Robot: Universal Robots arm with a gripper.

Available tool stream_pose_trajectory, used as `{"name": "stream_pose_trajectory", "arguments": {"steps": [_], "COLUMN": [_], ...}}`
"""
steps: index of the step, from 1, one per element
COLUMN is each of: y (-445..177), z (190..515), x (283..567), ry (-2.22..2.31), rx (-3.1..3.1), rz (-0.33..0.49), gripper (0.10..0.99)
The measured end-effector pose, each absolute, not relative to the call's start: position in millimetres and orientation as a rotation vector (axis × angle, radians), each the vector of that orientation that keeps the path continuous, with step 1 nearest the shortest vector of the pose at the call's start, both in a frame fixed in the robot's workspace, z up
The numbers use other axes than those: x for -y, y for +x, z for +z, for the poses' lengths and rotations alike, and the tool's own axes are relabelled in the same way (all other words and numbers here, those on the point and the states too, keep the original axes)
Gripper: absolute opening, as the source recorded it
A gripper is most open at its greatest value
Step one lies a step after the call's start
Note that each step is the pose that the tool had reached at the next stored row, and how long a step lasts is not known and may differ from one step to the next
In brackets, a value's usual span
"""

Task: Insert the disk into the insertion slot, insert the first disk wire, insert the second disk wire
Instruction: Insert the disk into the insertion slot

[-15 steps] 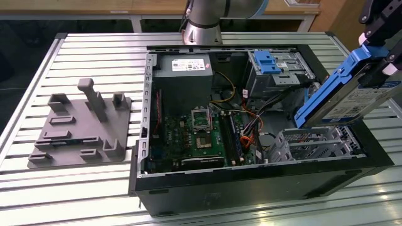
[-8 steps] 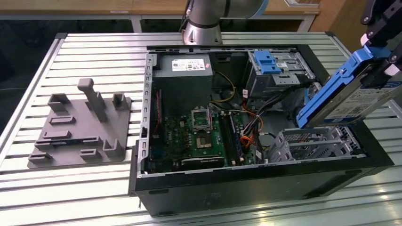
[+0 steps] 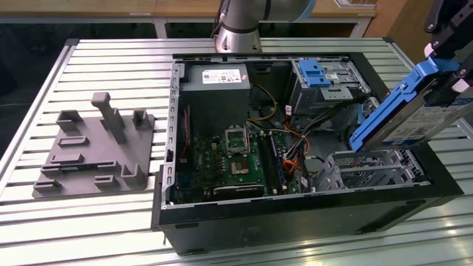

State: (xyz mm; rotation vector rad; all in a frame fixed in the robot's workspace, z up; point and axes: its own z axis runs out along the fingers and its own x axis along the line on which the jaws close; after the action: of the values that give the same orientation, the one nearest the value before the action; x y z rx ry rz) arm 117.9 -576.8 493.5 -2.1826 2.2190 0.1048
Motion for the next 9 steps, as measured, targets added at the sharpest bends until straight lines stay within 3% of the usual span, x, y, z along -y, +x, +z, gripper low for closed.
{"name": "stream_pose_trajectory", "arguments": {"steps": [9], "y": [118.1], "z": [489.7], "x": [574.6], "ry": [-2.184], "rx": [-2.217], "rz": [0.105], "gripper": [0.365]}}
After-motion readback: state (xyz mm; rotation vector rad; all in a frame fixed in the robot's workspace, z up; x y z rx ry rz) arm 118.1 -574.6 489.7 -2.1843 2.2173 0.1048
